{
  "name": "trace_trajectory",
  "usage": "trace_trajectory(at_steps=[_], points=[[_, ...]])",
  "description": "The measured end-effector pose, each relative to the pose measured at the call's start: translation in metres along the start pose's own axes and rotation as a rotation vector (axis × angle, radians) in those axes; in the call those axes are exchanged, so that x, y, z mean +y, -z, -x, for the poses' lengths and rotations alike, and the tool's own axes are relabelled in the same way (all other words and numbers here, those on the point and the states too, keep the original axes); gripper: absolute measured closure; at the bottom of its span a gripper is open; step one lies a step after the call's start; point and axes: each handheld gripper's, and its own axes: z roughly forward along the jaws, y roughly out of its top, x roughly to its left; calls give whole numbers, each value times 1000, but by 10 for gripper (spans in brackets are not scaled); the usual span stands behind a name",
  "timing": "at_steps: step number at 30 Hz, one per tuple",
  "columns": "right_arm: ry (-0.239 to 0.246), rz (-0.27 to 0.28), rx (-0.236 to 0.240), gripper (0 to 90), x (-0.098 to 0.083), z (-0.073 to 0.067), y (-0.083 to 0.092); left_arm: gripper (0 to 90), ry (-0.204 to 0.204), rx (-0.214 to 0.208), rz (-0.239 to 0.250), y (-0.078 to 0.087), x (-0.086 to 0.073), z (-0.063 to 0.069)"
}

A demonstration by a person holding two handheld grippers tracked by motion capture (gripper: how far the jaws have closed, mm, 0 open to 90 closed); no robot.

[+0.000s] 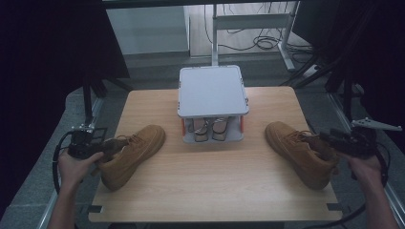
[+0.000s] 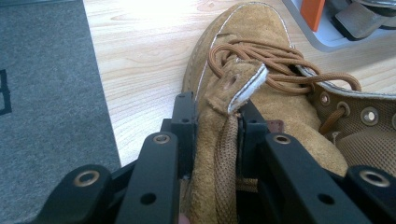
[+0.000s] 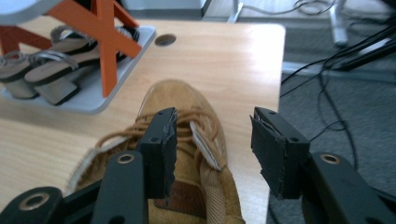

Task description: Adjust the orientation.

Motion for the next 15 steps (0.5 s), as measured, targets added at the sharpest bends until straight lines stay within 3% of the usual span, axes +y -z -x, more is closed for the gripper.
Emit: trace_trajectory(at_steps=[11,15], points=[[53,-121,16,555,-4,3,-19,734,1,1,5,0,-1,0],[45,-149,13,611,-7,5,-24,730,1,2,5,0,0,0]])
